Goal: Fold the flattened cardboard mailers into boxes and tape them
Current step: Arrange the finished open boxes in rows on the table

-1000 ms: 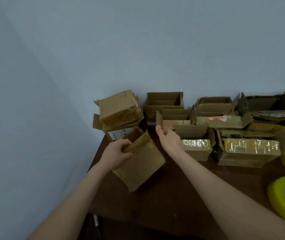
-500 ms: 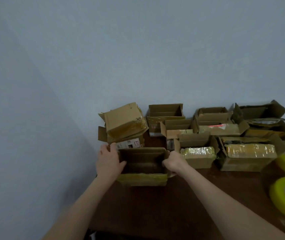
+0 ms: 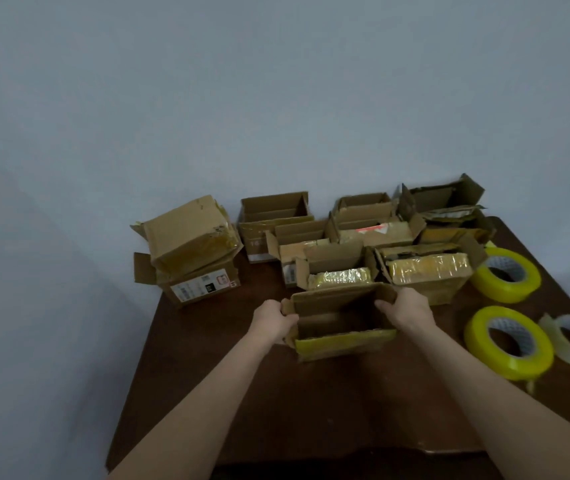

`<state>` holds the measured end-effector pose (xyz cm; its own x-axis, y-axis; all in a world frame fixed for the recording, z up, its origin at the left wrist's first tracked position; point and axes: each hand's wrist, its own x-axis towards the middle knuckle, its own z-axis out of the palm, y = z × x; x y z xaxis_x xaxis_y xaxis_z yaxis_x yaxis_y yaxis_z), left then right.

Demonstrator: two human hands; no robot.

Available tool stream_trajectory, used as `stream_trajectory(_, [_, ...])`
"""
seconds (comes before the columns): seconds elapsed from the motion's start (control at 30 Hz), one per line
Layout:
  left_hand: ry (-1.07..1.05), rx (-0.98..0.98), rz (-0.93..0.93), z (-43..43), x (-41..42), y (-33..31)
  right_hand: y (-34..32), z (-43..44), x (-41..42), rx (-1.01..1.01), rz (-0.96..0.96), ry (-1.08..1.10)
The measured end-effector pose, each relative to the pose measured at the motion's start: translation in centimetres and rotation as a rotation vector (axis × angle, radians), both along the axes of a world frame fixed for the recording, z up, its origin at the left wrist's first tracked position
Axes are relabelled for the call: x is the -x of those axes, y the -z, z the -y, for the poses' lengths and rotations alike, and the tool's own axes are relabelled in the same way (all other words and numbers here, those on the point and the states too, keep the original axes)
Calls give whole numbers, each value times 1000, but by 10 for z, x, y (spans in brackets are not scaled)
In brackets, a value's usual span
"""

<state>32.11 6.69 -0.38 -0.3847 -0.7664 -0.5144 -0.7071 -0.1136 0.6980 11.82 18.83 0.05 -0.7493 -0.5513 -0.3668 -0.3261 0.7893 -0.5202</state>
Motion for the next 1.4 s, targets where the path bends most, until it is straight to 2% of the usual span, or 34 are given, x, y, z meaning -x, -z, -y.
stream_trajectory(0.07, [-74, -41, -56, -1, 9, 0, -7, 4, 1, -65, -230, -23])
stream_trajectory(0.13, [-65, 113, -6, 9, 7, -6, -21, 18, -2, 61, -417, -78])
stream_trajectory(0.17, [-69, 248, 19, 18, 2, -12, -29, 31, -7, 161, -437, -140])
stream_trajectory(0.27, [-239, 666, 38, 56, -26, -36, -45, 85, -41, 368, -251, -274])
stream_trajectory(0.37, [-467, 827, 58, 110, -68, -54, -55, 148, -83, 452, 60, -324])
stream_trajectory(0.47, [-559, 711, 44, 164, -110, -55, -59, 206, -119, 423, 208, -408])
stream_trajectory(0.63, [-552, 171, -182, 219, -133, -43, -56, 273, -155, 443, 485, -341])
stream_trajectory(0.67, [-519, 126, -252, 224, -134, -39, -55, 280, -158, 455, 540, -311])
stream_trajectory(0.8, [-504, 287, -487, 223, -140, -39, -57, 283, -159, 592, 691, -41])
stream_trajectory(0.9, [-456, 277, -702, 207, -148, -46, -68, 268, -156, 629, 805, 87])
stream_trajectory(1.03, [-413, 246, -813, 185, -152, -59, -69, 252, -154, 556, 733, 93])
stream_trajectory(1.17, [-514, 19, -894, 167, -152, -76, -65, 229, -156, 548, 694, 42])
stream_trajectory(1.23, [-627, -25, -808, 159, -152, -80, -63, 213, -159, 530, 675, 4])
stream_trajectory(1.33, [-615, 48, -678, 135, -154, -81, -66, 196, -163, 472, 620, 0])
stream_trajectory(1.4, [-555, 115, -620, 109, -157, -80, -65, 189, -166, 319, 411, -64])
